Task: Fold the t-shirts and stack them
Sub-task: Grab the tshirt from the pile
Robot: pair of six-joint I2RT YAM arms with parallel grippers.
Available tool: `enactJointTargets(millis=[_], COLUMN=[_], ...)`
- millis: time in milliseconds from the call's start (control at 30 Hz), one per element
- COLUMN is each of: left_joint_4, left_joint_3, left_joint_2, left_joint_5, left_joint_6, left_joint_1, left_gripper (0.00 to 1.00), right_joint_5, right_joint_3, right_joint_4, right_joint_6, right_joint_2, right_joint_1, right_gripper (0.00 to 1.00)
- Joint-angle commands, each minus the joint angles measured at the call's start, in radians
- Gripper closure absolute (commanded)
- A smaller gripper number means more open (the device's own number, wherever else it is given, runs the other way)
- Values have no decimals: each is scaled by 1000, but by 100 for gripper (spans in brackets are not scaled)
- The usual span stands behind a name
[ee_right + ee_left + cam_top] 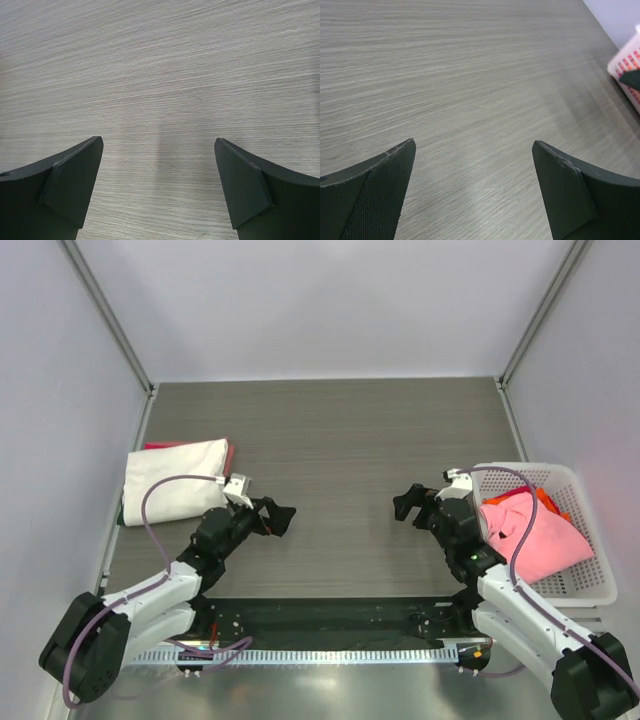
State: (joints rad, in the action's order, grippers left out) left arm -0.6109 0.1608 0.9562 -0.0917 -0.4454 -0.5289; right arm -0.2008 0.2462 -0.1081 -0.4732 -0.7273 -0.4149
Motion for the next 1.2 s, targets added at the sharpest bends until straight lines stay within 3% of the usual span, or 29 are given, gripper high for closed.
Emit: enactJointTargets(millis=[0,267,367,467,567,633,733,900,1167], left_joint_4=[29,278,272,241,247,247,252,322,341], left_joint_3=[22,83,109,98,98,97,95,120,114], left_joint_2=[-33,-28,-10,-20,-36,-50,-68,-88,-116], left_joint_5=[148,360,288,248,250,245,225,227,239], left_joint_6=[-38,-196,-168,-157,-157,-157,-156,-154,-156], left_joint_1=[1,1,1,1,1,1,1,1,1], left_gripper=[0,0,0,0,0,1,0,1,1], right_joint_5=[-51,-95,-169,-238,-270,-345,-564,-774,-706], right_joint_3=[5,13,27,114,187,253,430,695,711], right_joint_4=[-33,22,31,207,267,414,700,1092,1049], right_joint_6=[-11,-39,-83,-177,-200,-272,-346,-491,-435], right_joint_2=[35,83,121,196,277,293,191,-105,-159], right_joint_1=[2,2,2,2,4,2,2,19,163], right_gripper=[0,0,0,0,0,4,14,14,14])
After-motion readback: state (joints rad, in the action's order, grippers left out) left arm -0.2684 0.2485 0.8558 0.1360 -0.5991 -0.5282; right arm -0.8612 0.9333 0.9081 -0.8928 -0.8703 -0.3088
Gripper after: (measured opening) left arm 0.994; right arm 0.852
